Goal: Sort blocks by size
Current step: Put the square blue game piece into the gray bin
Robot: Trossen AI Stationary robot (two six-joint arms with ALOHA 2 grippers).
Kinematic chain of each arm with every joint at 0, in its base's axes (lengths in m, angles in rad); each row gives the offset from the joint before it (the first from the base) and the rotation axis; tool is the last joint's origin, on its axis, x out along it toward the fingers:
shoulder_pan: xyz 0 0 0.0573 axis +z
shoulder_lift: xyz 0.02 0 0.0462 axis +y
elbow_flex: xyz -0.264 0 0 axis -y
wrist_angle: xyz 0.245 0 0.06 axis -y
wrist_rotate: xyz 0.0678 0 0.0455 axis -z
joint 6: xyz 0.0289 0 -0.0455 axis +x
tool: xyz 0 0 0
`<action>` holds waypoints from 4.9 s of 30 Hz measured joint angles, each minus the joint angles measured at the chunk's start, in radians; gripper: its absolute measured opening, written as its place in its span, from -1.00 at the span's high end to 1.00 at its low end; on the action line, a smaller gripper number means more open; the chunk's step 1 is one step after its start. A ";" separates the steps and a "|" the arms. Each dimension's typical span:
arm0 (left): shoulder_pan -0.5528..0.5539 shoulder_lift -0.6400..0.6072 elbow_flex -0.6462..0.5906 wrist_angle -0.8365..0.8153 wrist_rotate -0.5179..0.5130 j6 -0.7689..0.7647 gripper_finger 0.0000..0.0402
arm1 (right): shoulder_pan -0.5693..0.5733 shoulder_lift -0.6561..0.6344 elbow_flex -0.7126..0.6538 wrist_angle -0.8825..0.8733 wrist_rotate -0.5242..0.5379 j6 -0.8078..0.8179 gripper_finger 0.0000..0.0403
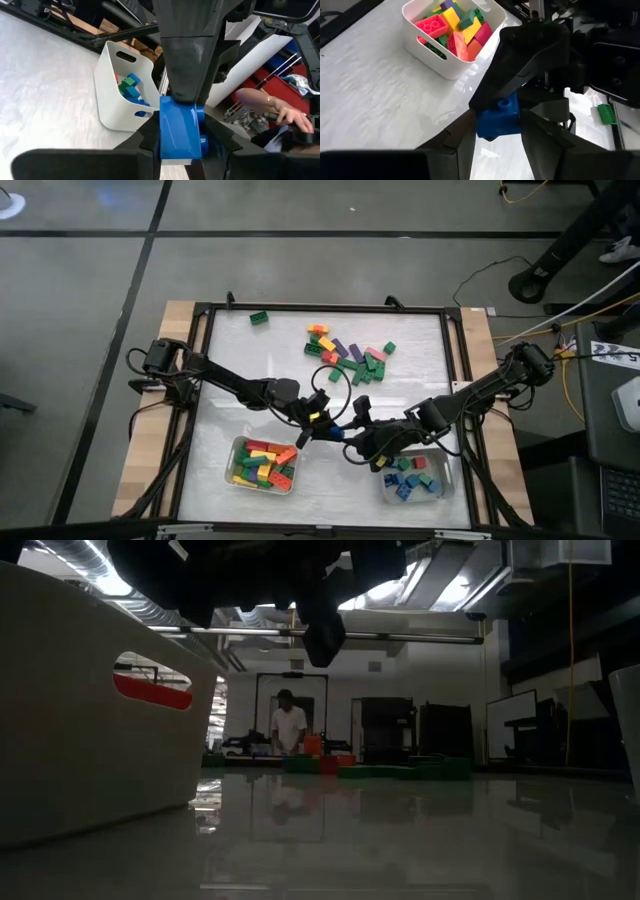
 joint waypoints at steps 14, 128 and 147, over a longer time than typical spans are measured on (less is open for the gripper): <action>0.001 0.000 0.002 0.001 -0.006 0.048 0.59 | 0.001 0.000 0.015 -0.048 -0.012 0.159 0.25; -0.095 -0.187 0.004 -0.772 -0.455 0.396 0.59 | -0.110 0.137 0.119 -0.093 -0.121 0.686 0.25; -0.061 -0.064 0.003 -0.699 -0.455 0.444 0.59 | -0.110 0.136 0.119 -0.091 -0.121 0.687 0.25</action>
